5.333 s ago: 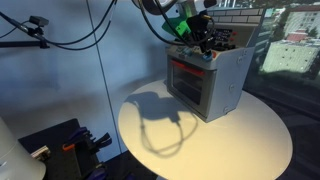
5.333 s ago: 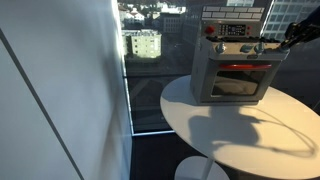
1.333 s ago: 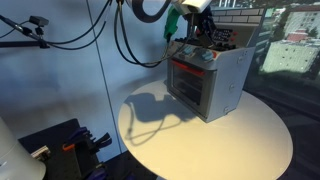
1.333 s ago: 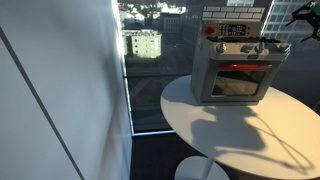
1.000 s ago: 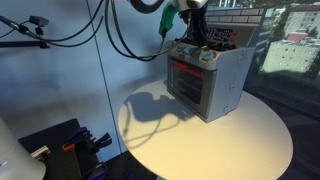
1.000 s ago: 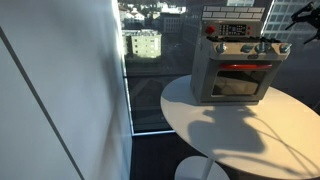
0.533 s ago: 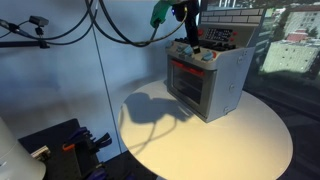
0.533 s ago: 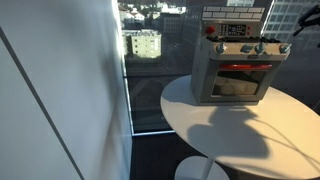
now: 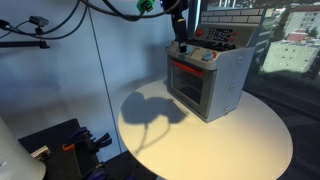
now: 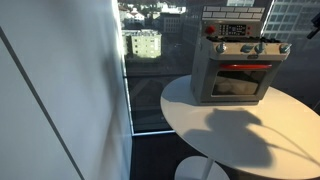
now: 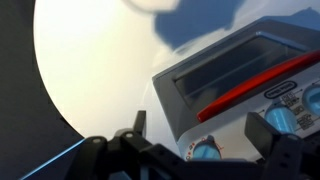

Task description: Turn the knob on the toy stove

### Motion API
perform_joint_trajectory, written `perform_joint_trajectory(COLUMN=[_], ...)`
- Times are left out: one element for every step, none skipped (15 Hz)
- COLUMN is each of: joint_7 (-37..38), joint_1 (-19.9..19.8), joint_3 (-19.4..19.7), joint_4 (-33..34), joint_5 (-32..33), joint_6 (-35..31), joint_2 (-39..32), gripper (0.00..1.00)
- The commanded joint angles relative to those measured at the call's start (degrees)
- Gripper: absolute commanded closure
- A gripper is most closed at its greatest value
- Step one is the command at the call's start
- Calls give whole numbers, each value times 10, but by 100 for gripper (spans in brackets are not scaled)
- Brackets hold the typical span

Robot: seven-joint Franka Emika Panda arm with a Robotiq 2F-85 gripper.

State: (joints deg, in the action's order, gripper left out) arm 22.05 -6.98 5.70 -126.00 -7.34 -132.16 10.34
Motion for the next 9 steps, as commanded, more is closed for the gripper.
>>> perform_joint_trajectory(joint_7=[-31, -35, -42, -48, -52, -53, -54, -50, -47], joint_1=[-1, -1, 0, 1, 1, 2, 2, 1, 1], joint_3=[0, -1, -1, -1, -3, -4, -5, -8, -10], joint_4=[8, 9, 11, 12, 13, 13, 14, 15, 15], joint_5=[3, 5, 3, 3, 5, 8, 12, 18, 25], joint_6=[61, 74, 88, 102, 115, 126, 137, 148, 156], joint_2=[17, 18, 19, 21, 22, 23, 24, 26, 28], gripper=[0, 0, 0, 0, 0, 0, 0, 0, 0])
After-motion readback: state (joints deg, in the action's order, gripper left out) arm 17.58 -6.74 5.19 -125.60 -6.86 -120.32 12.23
